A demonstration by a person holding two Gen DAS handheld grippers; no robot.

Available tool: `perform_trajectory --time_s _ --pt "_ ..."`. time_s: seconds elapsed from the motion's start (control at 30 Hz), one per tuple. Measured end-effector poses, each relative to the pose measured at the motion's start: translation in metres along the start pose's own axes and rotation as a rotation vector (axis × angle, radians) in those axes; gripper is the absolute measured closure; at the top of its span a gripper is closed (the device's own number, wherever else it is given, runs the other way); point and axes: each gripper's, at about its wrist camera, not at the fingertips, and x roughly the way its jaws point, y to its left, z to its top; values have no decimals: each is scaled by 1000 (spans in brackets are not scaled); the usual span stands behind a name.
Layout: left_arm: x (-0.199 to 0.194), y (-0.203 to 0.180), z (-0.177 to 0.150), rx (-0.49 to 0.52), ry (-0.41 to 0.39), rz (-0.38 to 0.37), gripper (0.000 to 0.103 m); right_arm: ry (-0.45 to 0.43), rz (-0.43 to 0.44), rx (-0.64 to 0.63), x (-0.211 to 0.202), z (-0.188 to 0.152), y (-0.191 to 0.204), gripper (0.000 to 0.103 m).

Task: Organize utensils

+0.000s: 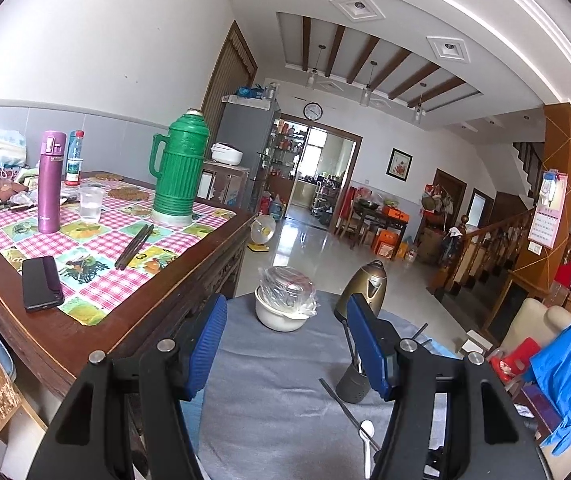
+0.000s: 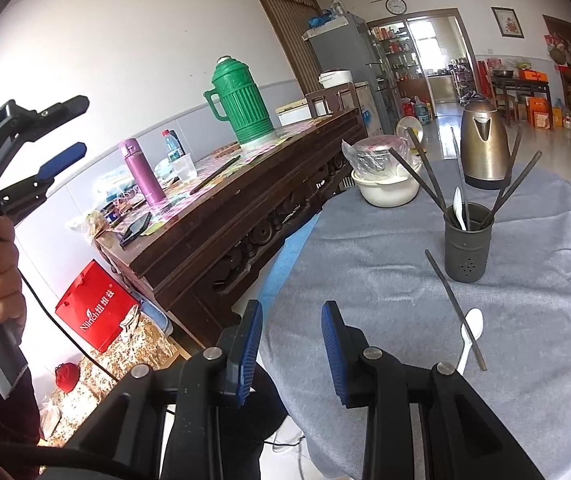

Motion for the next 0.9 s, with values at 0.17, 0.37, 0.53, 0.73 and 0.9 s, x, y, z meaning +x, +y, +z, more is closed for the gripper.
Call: perform_trajectory --time_s 0.17,0.37,0.53,0.73,0.9 --pt "0 3 -1 17 -3 4 40 -19 5 3 -2 6 1 69" --pt "17 9 -12 1 63 -16 40 -17 -9 5 0 7 -3 69" --pt "49 -10 -28 45 164 -49 39 -49 -40 60 -10 17 -30 69" --pt "111 -48 -66 144 284 -72 28 -135 -133 162 -33 34 -104 26" --pt "188 -73 -120 147 474 -79 28 -74 -192 268 -17 31 -175 33"
